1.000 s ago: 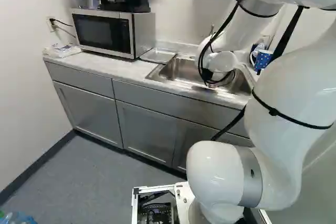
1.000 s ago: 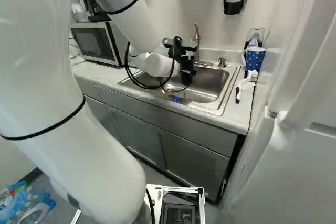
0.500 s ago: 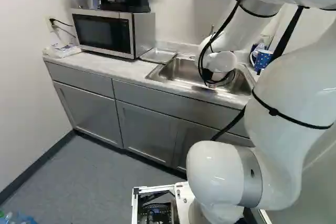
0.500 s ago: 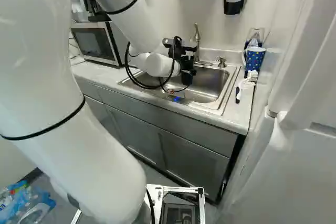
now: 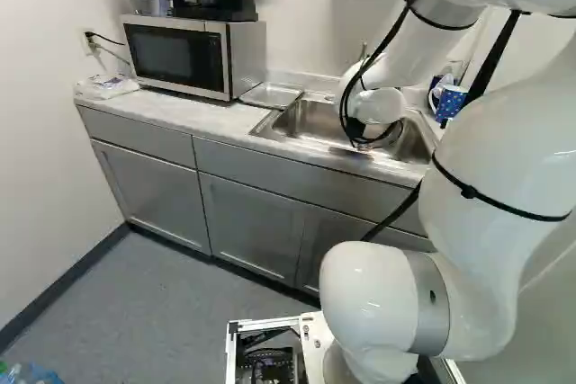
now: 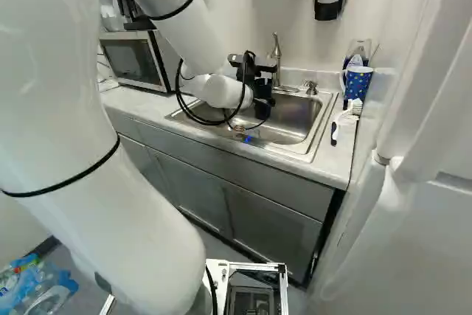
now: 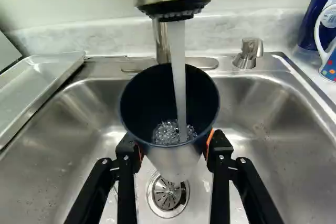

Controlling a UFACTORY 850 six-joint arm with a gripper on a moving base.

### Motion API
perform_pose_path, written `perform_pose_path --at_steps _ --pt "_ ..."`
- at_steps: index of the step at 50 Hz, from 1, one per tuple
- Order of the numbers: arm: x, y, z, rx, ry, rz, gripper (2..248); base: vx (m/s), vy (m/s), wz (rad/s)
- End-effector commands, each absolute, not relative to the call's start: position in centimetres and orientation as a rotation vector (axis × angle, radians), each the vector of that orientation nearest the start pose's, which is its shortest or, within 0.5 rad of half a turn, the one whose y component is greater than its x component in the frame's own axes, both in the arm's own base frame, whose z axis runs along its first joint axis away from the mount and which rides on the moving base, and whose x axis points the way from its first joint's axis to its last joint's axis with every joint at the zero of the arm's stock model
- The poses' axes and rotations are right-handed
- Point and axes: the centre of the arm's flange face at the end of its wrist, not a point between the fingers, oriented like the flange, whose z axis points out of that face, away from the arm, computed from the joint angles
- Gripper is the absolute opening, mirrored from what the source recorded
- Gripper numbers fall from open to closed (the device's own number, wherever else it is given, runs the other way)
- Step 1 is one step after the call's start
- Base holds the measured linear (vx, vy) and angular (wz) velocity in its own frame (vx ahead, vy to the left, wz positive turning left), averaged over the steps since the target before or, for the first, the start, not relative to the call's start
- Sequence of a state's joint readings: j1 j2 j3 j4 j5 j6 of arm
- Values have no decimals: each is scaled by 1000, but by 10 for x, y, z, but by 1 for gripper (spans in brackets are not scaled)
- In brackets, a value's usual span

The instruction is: Rinse the cup and place it in the tray

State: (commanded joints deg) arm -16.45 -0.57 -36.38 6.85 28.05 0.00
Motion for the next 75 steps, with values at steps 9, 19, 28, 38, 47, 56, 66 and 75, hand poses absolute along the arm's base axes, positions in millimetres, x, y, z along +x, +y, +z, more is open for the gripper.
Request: perform_pose_path --at_steps 9,19,28,38,47,56,66,75 --pt "435 -134 456 -2733 593 -1723 126 0 0 0" --pt "435 -134 456 -2733 593 -1723 126 0 0 0" --pt "435 -134 456 -2733 593 -1723 126 0 0 0" --pt "435 -134 456 -2733 593 -1723 126 0 0 0" --pt "435 -134 456 -2733 593 -1723 126 0 0 0" --pt "435 -134 456 -2733 593 -1723 126 0 0 0" --pt "435 -134 456 -2733 593 -1723 126 0 0 0" --pt "435 -134 456 -2733 593 -1723 126 0 0 0"
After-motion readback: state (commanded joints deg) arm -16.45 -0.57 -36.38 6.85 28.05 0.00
